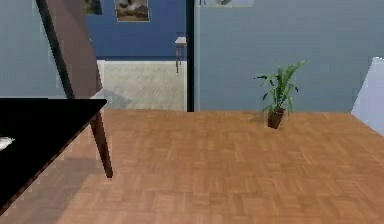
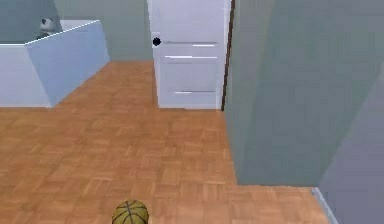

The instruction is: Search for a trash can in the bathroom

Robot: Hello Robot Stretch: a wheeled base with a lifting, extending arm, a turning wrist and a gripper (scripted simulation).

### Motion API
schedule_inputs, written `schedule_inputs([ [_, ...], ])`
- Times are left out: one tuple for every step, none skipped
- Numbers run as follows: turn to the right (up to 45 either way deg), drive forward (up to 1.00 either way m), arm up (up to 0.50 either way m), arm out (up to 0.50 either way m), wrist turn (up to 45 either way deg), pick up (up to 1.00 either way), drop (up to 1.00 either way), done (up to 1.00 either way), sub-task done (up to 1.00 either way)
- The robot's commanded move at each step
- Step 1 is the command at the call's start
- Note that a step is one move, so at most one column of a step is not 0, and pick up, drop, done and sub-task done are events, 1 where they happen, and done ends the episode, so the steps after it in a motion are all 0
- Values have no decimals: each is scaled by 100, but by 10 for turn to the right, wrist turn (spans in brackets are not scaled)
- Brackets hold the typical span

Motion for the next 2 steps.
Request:
schedule_inputs([
  [0, 75, 0, 0, 0, 0, 0, 0, 0],
  [450, 0, 0, 0, 0, 0, 0, 0, 0],
])
